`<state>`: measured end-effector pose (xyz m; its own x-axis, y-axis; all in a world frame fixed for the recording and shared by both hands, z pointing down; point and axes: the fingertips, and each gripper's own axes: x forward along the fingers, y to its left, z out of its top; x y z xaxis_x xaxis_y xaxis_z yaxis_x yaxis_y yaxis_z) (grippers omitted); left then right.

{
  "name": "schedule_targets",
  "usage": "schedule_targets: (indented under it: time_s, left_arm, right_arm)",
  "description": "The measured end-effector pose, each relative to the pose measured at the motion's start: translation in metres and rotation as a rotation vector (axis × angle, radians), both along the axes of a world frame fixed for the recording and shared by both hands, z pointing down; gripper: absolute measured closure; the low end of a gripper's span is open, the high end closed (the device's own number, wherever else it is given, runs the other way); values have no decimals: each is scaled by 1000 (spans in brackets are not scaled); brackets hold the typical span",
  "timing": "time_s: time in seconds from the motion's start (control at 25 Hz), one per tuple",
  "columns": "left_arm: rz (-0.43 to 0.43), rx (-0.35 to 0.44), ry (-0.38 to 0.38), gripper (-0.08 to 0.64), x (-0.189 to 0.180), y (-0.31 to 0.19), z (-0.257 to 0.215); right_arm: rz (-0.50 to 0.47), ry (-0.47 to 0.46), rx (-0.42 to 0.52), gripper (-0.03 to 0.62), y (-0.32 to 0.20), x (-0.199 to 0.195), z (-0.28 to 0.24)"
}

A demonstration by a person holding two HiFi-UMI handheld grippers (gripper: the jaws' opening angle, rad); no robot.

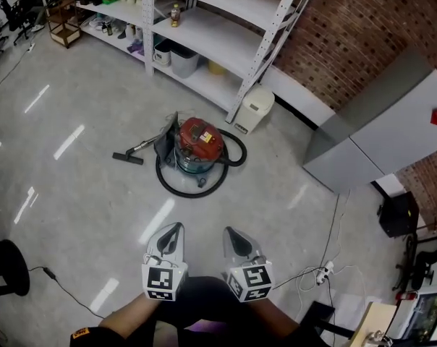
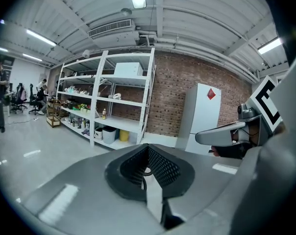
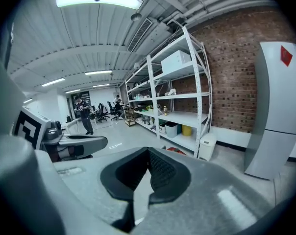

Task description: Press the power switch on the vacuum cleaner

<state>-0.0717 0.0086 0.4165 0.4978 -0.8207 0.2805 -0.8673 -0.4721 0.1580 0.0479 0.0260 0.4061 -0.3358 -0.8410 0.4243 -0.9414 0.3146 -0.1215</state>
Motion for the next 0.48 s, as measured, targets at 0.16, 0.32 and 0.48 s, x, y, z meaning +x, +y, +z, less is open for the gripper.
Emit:
schedule_targets:
  time_s: [0.16,0.32,0.48]
  left_arm:
    - [1,11,15,545,-15,-29,-1]
    - [12,33,27,545,-19,-56,-9]
    - [11,40,36,545,-20,-67,-12]
  right_arm:
    - [9,12,20,600,-26,-13,-5]
    - [27,19,31,600,-46,-18,-11]
    - [34,28,36,600,-58,-17,-13]
